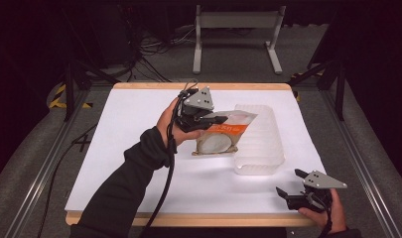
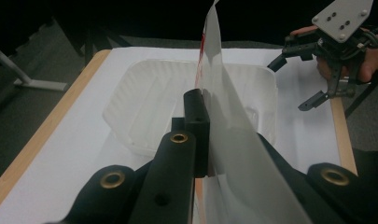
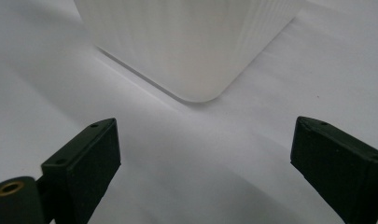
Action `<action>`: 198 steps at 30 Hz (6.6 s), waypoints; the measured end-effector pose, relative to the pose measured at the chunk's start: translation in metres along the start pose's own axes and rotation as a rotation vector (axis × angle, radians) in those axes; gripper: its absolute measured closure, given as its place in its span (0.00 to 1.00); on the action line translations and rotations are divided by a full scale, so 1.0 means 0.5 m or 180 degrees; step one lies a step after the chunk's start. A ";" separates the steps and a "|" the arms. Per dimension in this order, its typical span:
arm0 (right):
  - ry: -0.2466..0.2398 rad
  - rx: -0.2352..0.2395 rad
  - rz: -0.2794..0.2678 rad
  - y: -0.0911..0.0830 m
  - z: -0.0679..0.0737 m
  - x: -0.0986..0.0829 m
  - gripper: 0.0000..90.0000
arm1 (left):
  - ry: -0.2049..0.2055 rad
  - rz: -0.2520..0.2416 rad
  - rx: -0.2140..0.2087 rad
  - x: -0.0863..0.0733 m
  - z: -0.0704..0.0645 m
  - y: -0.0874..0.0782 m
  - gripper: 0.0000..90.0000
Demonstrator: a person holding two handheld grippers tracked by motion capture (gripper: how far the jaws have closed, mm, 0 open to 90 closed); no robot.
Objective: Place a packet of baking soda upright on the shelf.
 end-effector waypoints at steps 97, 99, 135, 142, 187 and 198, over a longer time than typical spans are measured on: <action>0.0005 0.0028 0.0048 0.003 0.000 -0.002 0.10 | -0.0150 -0.0117 -0.0651 0.021 -0.041 0.266 1.00; 0.0006 0.0031 0.0048 0.003 0.000 -0.002 0.10 | -0.0137 -0.0108 -0.0647 0.023 -0.042 0.264 1.00; -0.0032 0.0014 0.0104 0.004 0.003 -0.003 0.10 | 0.0169 0.0390 -0.0107 0.011 -0.025 0.143 0.57; -0.0033 0.0012 0.0114 0.005 0.003 -0.004 0.10 | 0.0137 0.0526 -0.0039 -0.012 -0.017 0.135 0.45; -0.0116 -0.0121 0.0073 -0.009 0.002 0.007 0.10 | 0.0093 0.0855 0.0575 -0.271 -0.018 0.013 0.13; -0.0156 -0.0126 0.0024 -0.005 0.000 0.021 0.10 | -0.0047 0.0915 0.0667 -0.333 -0.025 -0.012 0.13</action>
Point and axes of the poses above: each handheld gripper's, and its own axes: y roughly forward along the jaws, x roughly out of its top, z roughly to its left, the point moved 3 cm from there along y, roughly forward along the jaws, and after that the axes turned 7 degrees about z, right-handed, at the moved point
